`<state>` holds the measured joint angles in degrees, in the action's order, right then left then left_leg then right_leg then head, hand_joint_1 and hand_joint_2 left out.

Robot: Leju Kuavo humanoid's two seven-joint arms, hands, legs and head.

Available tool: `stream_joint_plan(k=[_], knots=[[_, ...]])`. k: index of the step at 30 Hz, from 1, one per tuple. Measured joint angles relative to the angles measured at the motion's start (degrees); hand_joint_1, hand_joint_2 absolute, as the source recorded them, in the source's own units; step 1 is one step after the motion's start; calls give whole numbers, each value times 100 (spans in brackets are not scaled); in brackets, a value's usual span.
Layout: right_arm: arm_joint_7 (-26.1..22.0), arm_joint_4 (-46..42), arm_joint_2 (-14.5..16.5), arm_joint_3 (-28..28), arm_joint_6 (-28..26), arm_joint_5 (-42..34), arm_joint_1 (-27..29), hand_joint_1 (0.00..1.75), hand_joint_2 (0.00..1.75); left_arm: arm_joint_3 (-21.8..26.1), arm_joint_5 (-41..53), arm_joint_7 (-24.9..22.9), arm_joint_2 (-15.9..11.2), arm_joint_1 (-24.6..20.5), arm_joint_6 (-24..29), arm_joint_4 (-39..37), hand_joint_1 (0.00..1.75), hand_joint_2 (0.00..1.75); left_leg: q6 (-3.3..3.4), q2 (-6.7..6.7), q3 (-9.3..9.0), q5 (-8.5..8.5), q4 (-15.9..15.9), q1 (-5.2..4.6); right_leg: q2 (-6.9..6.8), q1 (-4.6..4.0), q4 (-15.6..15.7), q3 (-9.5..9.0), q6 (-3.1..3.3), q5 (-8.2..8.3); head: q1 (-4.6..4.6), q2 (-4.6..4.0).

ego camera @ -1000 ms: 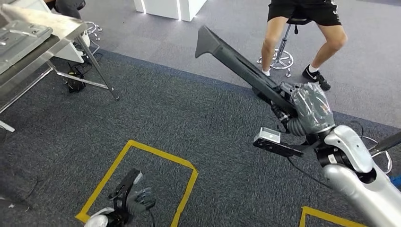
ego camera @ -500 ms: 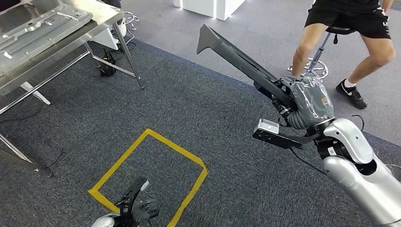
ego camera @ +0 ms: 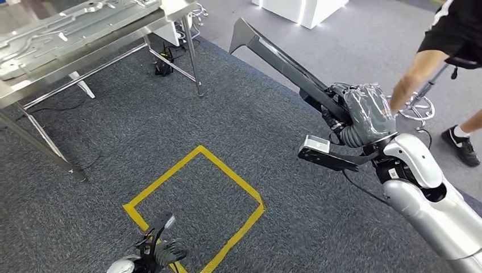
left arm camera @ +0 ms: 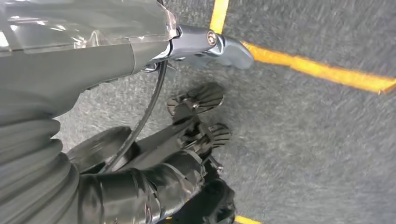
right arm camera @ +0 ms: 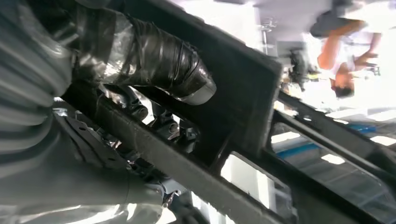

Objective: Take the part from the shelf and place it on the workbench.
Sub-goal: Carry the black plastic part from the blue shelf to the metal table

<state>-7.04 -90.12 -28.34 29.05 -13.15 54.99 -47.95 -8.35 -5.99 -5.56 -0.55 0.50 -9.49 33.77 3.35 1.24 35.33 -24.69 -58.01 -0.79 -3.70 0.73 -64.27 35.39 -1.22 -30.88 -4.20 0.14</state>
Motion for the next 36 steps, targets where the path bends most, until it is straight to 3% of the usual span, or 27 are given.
stream_joint_plan(k=[2, 3, 4, 5, 6, 8, 10, 12, 13, 15, 16, 17, 19, 20, 21, 22, 23, 24, 25, 27, 28, 29, 31, 32, 33, 35, 36], knots=[[-4, 10, 1, 1, 2, 0, -18, 175, 175, 0, 1, 4, 0, -32, -2, -11, 0, 175, 39, -149, -32, -9, 8, 2, 298, 13, -752, 420, -14, -262, 7, -1], [-5, 15, 1, 1, 2, 0, -12, 175, 175, 0, 0, 5, 0, -38, -2, -17, 0, 175, 48, -240, -43, -24, -2, 3, 343, 13, -1054, 631, -26, -307, 8, -1], [-4, 22, 1, 2, 3, 0, -6, 175, 175, 0, -1, 4, 1, -37, -4, -23, 0, 175, 51, -333, -58, -45, -16, 4, 359, 16, -1176, 765, -36, -242, 7, -1], [-3, 29, 1, 2, 3, 0, -3, 175, 175, -1, -1, 4, 1, -34, -5, -30, 0, 175, 46, -430, -80, -76, -39, 8, 370, 22, -1071, 789, -42, -58, 6, -1], [-1, 34, 1, 2, 3, 0, -6, 175, 175, -1, -2, 3, 2, -32, -9, -36, 0, 175, 34, -525, -107, -117, -69, 16, 401, 35, -757, 706, -47, 214, 7, -1], [-13, 48, 3, 3, 5, -14, -21, 175, 175, -2, -18, -9, 1, -41, -4, -52, 0, 175, -10, -690, -127, -210, -145, 33, 613, 77, -58, 435, -56, 601, 14, -1], [-71, 70, 15, 7, 13, -67, -55, 175, 175, 10, -80, -28, -9, -96, 19, -135, 0, 175, -68, -828, -79, -257, -184, 58, 771, 90, 264, 276, -43, 601, 23, -1], [-119, 99, 67, 24, 34, -114, -107, 175, 175, 37, -144, 26, -42, -198, 10, -351, 0, 175, -129, -949, -49, -268, -163, 78, 692, 84, 363, 205, 2, 524, 37, -1], [-122, 110, 103, 40, 48, -121, -130, 175, 175, 49, -154, 93, -63, -249, -13, -479, 0, 175, -158, -896, -53, -284, -175, 73, 629, 87, 412, 149, 37, 505, 39, -1], [-119, 124, 152, 72, 69, -125, -178, 175, 175, 57, -136, 229, -100, -365, -48, -698, 0, 175, -215, -568, 87, -393, -483, 52, 476, 94, 514, -20, 117, 452, 27, -1], [-117, 132, 163, 85, 74, -126, -196, 175, 175, 58, -122, 278, -103, -421, -55, -797, 0, 175, -240, -363, 275, -482, -806, 59, 397, 82, 551, -111, 145, 412, 15, -1], [-112, 142, 169, 93, 77, -126, -211, 175, 175, 60, -110, 309, -108, -470, -55, -886, 0, 175, -263, -245, 532, -573, -1192, 75, 312, 72, 577, -192, 159, 364, 8, -1], [-99, 161, 184, 101, 86, -127, -222, 175, 175, 61, -100, 330, -107, -505, -41, -1020, 0, 175, -295, -178, 980, -547, -1694, 114, 159, 63, 596, -347, 146, 248, 7, -1], [-93, 167, 190, 102, 93, -127, -225, 175, 175, 62, -90, 332, -106, -505, -35, -1067, 0, 175, -303, -161, 1064, -360, -1639, 130, 84, 61, 599, -433, 133, 177, 6, -1], [-90, 173, 196, 103, 103, -129, -235, 175, 175, 63, -81, 332, -106, -504, -28, -1108, 0, 175, -300, -124, 1029, -70, -1361, 140, 13, 59, 601, -526, 115, 101, 5, -1], [-87, 181, 200, 103, 116, -132, -251, 175, 175, 65, -73, 333, -105, -506, -23, -1146, 0, 175, -290, -32, 921, 226, -967, 136, -55, 58, 606, -623, 92, 17, 7, -1], [-85, 195, 202, 103, 135, -137, -278, 175, 175, 68, -66, 333, -105, -510, -19, -1180, 0, 175, -273, 83, 781, 417, -642, 100, -115, 47, 622, -709, 61, -57, 10, -1], [-83, 215, 203, 103, 157, -142, -309, 175, 175, 70, -64, 335, -104, -516, -16, -1209, 0, 175, -243, 183, 653, 477, -374, 61, -162, 37, 644, -780, 22, -120, 15, -1], [-81, 237, 205, 103, 175, -145, -340, 175, 175, 75, -60, 339, -104, -524, -17, -1237, 0, 175, -210, 244, 569, 428, -248, 15, -215, 25, 682, -848, -22, -169, 21, -1], [-79, 274, 213, 103, 197, -150, -394, 175, 175, 89, -54, 351, -110, -548, -29, -1274, 0, 175, -118, 165, 443, 248, -147, -17, -276, 26, 638, -938, -111, -152, 20, -1], [-76, 288, 217, 103, 200, -152, -412, 175, 175, 101, -49, 355, -117, -555, -36, -1289, 0, 175, -76, 94, 368, 196, -118, -10, -248, 44, 478, -895, -143, -76, 24, 0], [-75, 301, 221, 103, 204, -154, -427, 175, 175, 114, -46, 356, -122, -568, -43, -1301, 0, 175, -30, 22, 268, 145, -75, 5, -130, 68, 168, -737, -163, 51, 27, -1], [-73, 331, 222, 103, 224, -157, -445, 175, 175, 144, -28, 351, -128, -591, -52, -1323, 0, 175, 35, -119, 48, 39, 5, 29, 176, 98, -639, -148, -166, 178, 39, 0], [-74, 348, 222, 103, 236, -159, -450, 175, 175, 158, -19, 348, -127, -603, -56, -1332, 0, 175, 58, -198, -55, -25, 24, 31, 287, 97, -976, 175, -161, 84, 40, 0], [-74, 367, 221, 103, 249, -162, -454, 175, 175, 169, -10, 346, -127, -607, -58, -1342, 0, 175, 68, -286, -160, -98, 35, 32, 329, 89, -1170, 449, -158, -120, 39, 0], [-73, 414, 220, 103, 269, -167, -472, 175, 175, 183, -1, 345, -123, -604, -59, -1362, 0, 175, 75, -488, -405, -269, 43, 31, 347, 61, -1124, 801, -143, -563, 39, -1], [-73, 438, 220, 103, 278, -169, -489, 175, 175, 186, 6, 344, -120, -602, -59, -1373, 0, 175, 72, -593, -540, -366, 43, 31, 364, 42, -910, 884, -130, -612, 39, -1]])
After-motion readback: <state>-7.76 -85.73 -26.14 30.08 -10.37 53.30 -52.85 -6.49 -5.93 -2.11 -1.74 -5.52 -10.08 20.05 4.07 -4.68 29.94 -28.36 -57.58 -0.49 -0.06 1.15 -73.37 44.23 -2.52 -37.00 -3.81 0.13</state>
